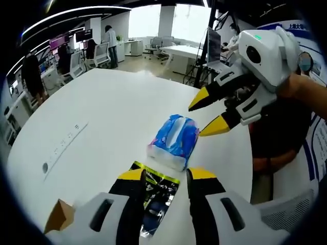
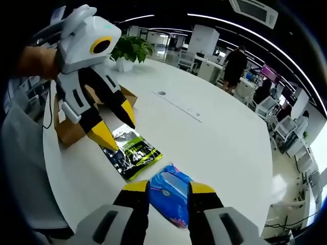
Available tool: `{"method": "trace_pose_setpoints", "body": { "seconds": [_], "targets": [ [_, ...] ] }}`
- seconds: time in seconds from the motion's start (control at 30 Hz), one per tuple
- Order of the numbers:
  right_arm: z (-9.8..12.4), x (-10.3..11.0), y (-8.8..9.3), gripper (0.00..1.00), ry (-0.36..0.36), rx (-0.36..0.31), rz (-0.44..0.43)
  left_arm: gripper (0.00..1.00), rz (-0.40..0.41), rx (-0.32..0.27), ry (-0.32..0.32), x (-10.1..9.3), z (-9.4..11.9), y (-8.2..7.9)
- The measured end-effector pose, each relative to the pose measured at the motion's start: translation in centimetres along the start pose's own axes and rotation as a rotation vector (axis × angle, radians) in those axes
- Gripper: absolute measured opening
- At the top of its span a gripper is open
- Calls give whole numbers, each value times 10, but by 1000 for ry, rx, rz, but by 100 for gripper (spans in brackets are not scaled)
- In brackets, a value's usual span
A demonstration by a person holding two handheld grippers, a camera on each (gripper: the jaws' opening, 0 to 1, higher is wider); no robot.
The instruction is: Operate the shoe box by opening the lid, removing the specified soft item, and placing it in the target area until the item is outside and the box remains undamaged.
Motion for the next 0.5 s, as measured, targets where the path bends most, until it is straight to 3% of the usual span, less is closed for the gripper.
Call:
{"method": "trace_pose_setpoints", "body": {
  "seconds": [0.5],
  "targets": [
    [10,47,-26,38,-79,-64,-81,45,92,-44,-51,18,54,46]
  ]
}}
Point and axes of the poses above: the point that each gripper's makers call its tool centre point, and the gripper's own axes: z roughly backward along the fingers, x roughly to its left, y roughly out of its underside, the point moved 5 cm from there along z, roughly backward along the fingers, and after that the axes turned 14 degrees about x, right-handed, at the moved point
